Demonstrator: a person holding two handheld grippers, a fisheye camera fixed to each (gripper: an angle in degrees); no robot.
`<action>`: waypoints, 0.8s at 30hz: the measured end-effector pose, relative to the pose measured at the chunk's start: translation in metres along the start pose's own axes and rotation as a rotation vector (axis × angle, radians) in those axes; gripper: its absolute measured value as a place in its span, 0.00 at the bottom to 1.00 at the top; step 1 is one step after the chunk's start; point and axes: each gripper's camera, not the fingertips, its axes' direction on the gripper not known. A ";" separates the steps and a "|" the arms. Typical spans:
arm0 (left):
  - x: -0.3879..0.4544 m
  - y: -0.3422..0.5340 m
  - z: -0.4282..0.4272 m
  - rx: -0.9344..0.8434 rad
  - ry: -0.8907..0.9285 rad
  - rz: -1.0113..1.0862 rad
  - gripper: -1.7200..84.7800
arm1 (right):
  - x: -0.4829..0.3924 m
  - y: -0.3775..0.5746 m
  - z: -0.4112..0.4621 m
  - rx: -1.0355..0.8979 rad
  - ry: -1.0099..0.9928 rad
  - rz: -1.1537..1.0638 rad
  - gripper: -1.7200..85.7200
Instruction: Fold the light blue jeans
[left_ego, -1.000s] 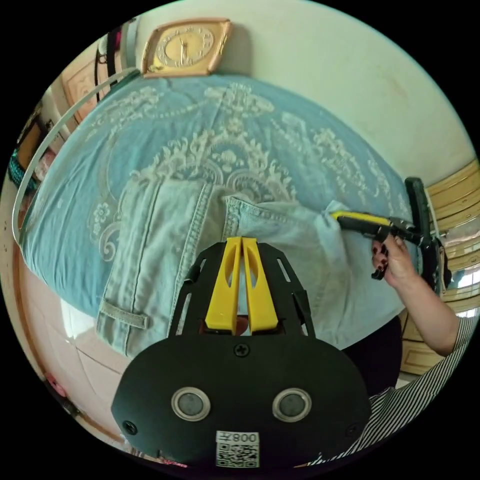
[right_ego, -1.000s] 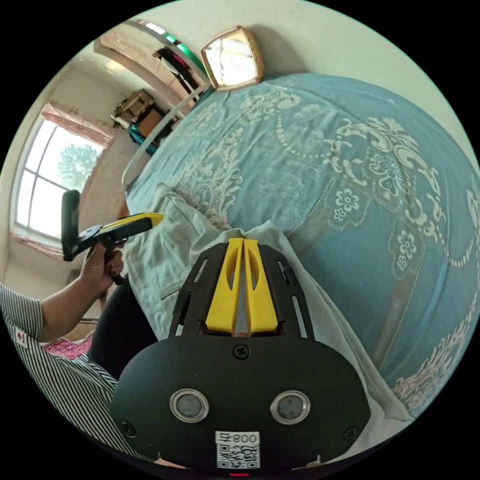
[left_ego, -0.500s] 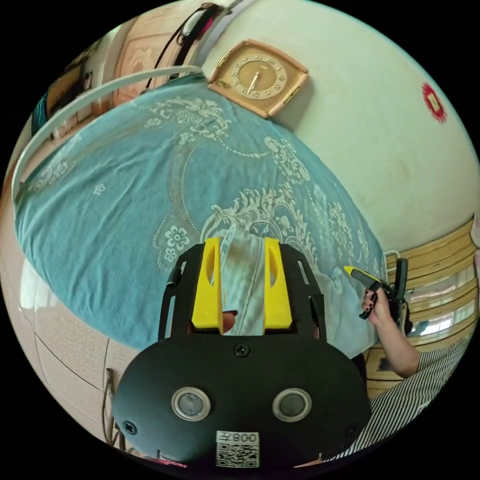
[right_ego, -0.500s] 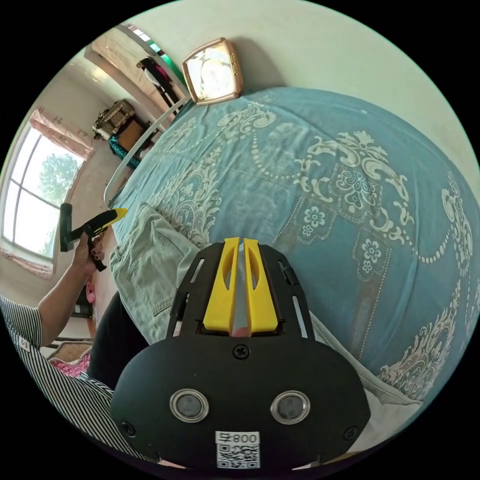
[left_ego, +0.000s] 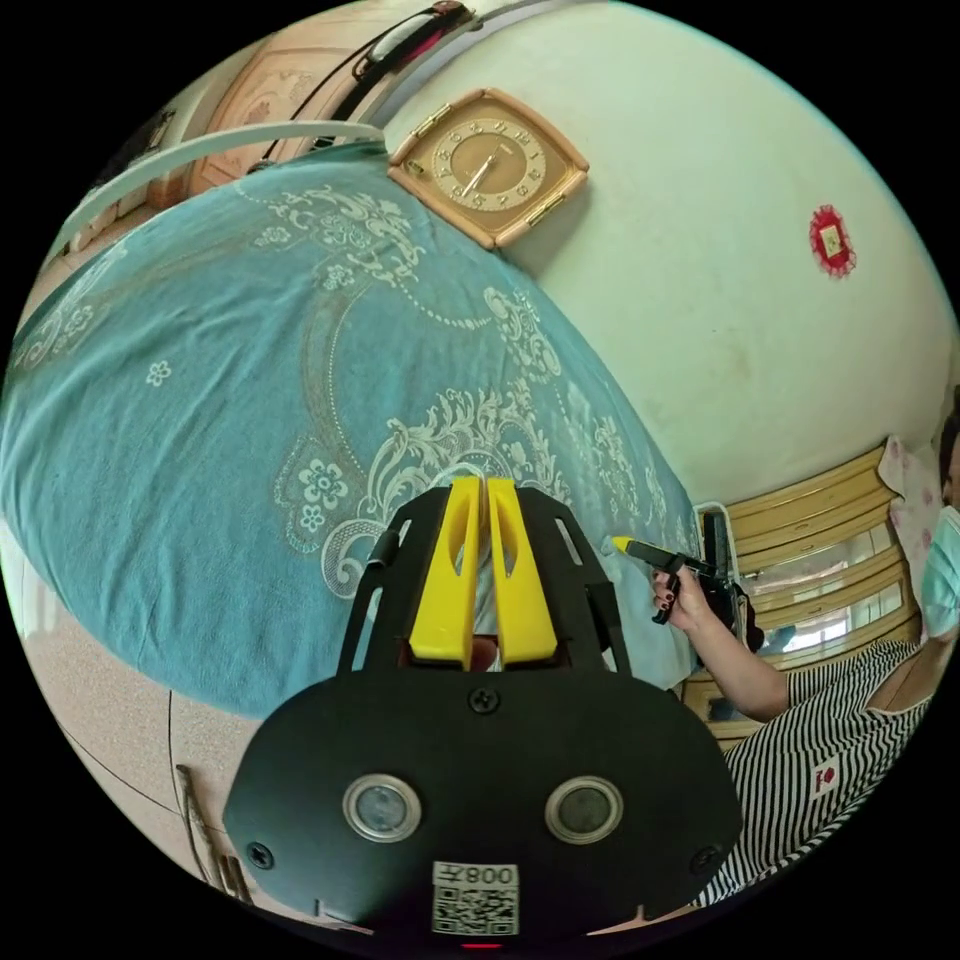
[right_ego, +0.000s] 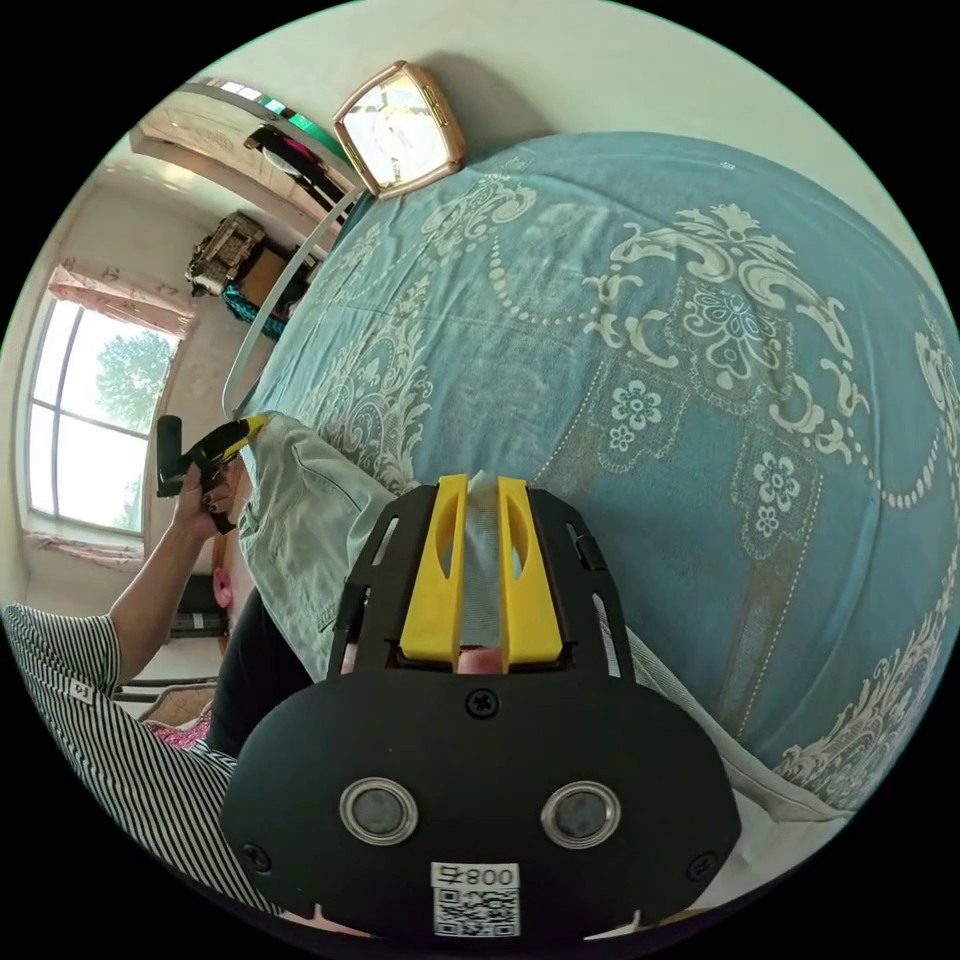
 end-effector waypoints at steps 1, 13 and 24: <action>-0.006 0.004 -0.006 0.026 0.007 -0.023 0.04 | -0.001 -0.001 0.001 -0.016 0.006 -0.004 0.09; -0.023 0.029 -0.013 0.034 -0.104 -0.107 0.05 | 0.019 0.015 -0.017 -0.009 -0.044 0.142 0.03; -0.017 0.141 -0.026 -0.031 -0.043 -0.317 0.12 | -0.016 0.071 -0.073 0.090 0.014 0.072 0.02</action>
